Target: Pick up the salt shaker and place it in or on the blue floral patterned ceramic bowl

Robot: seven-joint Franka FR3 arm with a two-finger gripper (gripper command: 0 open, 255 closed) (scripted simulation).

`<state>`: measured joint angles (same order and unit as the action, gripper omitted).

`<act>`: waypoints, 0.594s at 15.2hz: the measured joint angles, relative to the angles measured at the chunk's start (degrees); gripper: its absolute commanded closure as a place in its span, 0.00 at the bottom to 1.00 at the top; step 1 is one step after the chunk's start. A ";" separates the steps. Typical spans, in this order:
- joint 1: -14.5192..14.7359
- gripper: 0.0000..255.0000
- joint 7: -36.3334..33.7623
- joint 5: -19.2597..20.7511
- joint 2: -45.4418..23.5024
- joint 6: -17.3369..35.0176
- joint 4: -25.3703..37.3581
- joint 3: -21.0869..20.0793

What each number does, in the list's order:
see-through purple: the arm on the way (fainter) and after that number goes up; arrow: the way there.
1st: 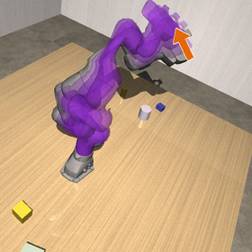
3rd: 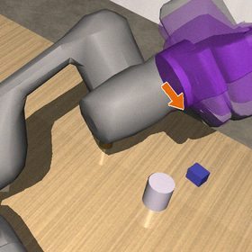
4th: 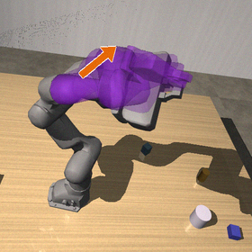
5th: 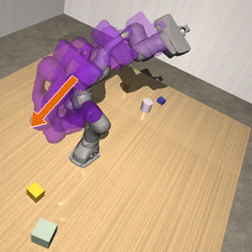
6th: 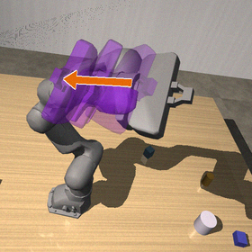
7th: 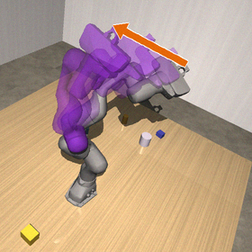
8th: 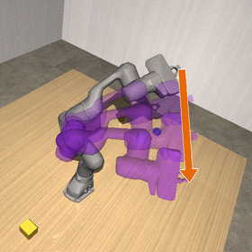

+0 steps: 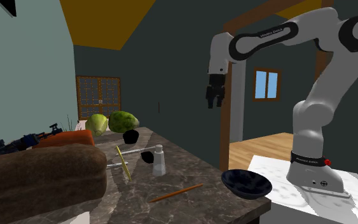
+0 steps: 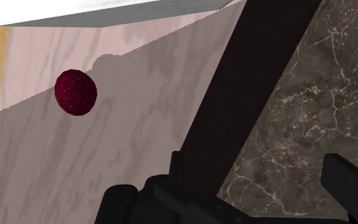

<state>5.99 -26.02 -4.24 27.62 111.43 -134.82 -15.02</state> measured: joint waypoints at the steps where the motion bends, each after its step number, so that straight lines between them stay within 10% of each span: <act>1: 0.23 0.00 -1.10 -0.15 -1.47 0.97 0.65 -0.95; 9: 1.63 0.00 -10.75 1.53 -14.95 8.25 7.83 -8.40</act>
<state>7.62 -36.77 -2.71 12.67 119.68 -126.98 -23.42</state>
